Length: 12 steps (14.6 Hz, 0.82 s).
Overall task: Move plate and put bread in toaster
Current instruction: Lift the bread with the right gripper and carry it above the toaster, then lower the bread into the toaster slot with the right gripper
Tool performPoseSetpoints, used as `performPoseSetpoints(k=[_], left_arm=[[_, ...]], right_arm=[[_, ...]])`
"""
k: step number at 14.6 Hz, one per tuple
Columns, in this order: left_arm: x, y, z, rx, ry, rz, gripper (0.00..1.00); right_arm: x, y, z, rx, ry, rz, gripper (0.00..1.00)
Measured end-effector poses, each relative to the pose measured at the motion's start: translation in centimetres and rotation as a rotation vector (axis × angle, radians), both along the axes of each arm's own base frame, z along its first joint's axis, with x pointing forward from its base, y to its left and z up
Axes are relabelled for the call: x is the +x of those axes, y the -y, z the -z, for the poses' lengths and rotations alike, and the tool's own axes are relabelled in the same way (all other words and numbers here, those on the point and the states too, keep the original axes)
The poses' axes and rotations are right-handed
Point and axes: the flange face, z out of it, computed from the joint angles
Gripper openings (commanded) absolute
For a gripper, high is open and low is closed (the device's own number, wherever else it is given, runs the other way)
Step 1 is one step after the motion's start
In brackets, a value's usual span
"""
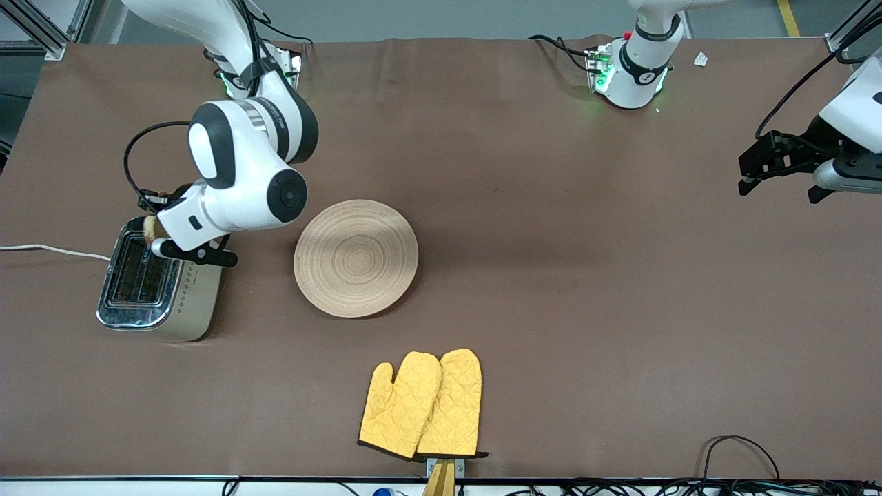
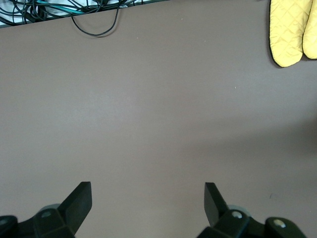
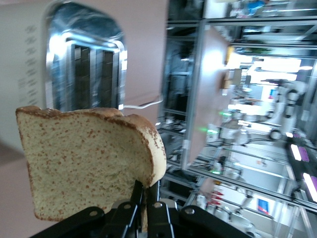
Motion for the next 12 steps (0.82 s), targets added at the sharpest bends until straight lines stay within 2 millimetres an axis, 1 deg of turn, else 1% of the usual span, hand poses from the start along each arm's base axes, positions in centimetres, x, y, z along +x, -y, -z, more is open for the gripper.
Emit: performPoseSetpoints(k=[2, 4, 6, 8, 10, 12], left_arm=[[0.0, 0.0, 0.0, 0.0, 0.0, 0.0, 1.0], [0.0, 0.0, 0.0, 0.0, 0.0, 0.0, 1.0], [0.0, 0.0, 0.0, 0.0, 0.0, 0.0, 1.0], [0.0, 0.0, 0.0, 0.0, 0.0, 0.0, 1.0], [0.0, 0.0, 0.0, 0.0, 0.0, 0.0, 1.0], [0.0, 0.0, 0.0, 0.0, 0.0, 0.0, 1.0]], right_arm=[[0.9, 1.6, 2.0, -0.096, 0.057, 0.019, 0.0], [2.1, 3.8, 3.4, -0.16, 0.08, 0.026, 0.0], [3.3, 6.2, 3.9, -0.181, 0.096, 0.021, 0.0], [4.1, 8.0, 3.9, -0.183, 0.112, 0.016, 0.0], [4.4, 8.6, 4.0, -0.174, 0.117, 0.013, 0.0], [4.4, 8.3, 4.7, -0.174, 0.114, 0.007, 0.0]])
